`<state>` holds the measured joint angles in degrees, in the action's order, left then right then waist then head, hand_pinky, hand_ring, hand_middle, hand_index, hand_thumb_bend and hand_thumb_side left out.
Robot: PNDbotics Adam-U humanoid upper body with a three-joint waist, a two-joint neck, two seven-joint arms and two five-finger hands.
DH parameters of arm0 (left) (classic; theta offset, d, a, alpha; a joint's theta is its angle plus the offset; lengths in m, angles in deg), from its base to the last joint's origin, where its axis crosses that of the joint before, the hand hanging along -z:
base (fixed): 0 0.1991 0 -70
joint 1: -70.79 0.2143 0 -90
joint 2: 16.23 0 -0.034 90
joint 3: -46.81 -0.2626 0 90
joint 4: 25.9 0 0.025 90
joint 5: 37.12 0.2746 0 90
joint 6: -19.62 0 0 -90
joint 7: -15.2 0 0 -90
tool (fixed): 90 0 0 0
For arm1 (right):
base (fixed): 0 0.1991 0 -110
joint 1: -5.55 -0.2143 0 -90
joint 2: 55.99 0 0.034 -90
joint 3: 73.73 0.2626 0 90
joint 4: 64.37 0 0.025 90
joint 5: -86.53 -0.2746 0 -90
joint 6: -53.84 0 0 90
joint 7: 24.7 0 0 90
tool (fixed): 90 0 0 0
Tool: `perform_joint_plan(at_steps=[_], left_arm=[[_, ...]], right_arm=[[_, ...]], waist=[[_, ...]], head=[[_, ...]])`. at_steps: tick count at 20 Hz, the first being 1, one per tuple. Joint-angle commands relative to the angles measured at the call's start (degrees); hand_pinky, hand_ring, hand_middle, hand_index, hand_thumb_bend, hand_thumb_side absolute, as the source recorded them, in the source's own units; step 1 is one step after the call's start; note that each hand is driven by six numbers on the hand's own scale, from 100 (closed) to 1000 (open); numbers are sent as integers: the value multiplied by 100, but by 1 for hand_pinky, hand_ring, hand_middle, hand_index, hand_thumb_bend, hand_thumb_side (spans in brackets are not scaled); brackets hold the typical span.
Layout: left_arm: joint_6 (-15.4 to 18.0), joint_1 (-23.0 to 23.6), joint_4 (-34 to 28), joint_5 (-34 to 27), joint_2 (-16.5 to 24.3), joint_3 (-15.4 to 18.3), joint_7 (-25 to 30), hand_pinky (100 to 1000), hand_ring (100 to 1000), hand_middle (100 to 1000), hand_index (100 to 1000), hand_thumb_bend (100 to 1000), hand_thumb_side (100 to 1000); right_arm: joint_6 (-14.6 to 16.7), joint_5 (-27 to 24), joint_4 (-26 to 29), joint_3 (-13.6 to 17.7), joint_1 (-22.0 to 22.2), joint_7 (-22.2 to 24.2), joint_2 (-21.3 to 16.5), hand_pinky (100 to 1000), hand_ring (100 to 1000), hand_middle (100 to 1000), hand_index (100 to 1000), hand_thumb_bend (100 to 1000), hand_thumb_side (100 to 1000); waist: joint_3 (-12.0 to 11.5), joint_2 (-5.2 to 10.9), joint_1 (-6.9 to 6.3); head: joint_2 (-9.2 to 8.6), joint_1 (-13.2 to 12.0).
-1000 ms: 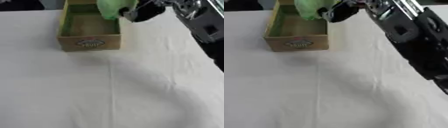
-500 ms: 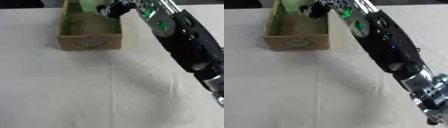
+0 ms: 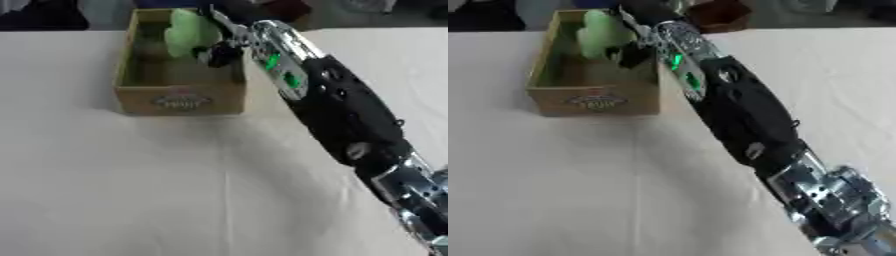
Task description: Pick up objects on the table and place them in the box.
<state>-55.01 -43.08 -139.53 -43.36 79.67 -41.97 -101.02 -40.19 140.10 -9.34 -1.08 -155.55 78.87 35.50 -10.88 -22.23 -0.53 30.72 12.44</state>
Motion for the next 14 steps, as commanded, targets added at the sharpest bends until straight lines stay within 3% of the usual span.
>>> perform_joint_plan(at_steps=[1,4,5,8,12,14], left_arm=[[19,-87,-96,-22,70,36,14,675,852,845,882,100,1000],[21,-88,-96,-28,62,36,15,675,852,845,882,100,1000],[21,-87,-96,-29,61,37,15,675,852,845,882,100,1000],[24,-92,-96,-34,60,37,17,675,853,845,882,100,1000],[22,-81,-96,-37,57,36,21,675,853,845,882,100,1000],[20,-72,-96,-39,56,36,20,675,854,845,883,100,1000]], right_arm=[[2,205,-166,148,-137,-154,14,563,622,439,584,100,268],[51,262,-310,189,-134,-157,59,591,666,493,718,100,354],[89,263,-342,196,-136,-94,65,620,712,556,849,100,388],[239,237,-375,194,-149,288,64,656,771,643,980,100,459],[272,279,-261,250,-177,586,6,678,805,705,1000,369,565],[250,300,-188,282,-182,607,-25,677,806,707,1000,406,581]], waist=[[-15,105,-13],[-32,94,-11],[-34,93,-12],[-28,97,-16],[-11,113,-29],[2,121,-36]], head=[[-232,87],[-362,145],[-382,150],[-349,138],[-172,122],[-82,118]])
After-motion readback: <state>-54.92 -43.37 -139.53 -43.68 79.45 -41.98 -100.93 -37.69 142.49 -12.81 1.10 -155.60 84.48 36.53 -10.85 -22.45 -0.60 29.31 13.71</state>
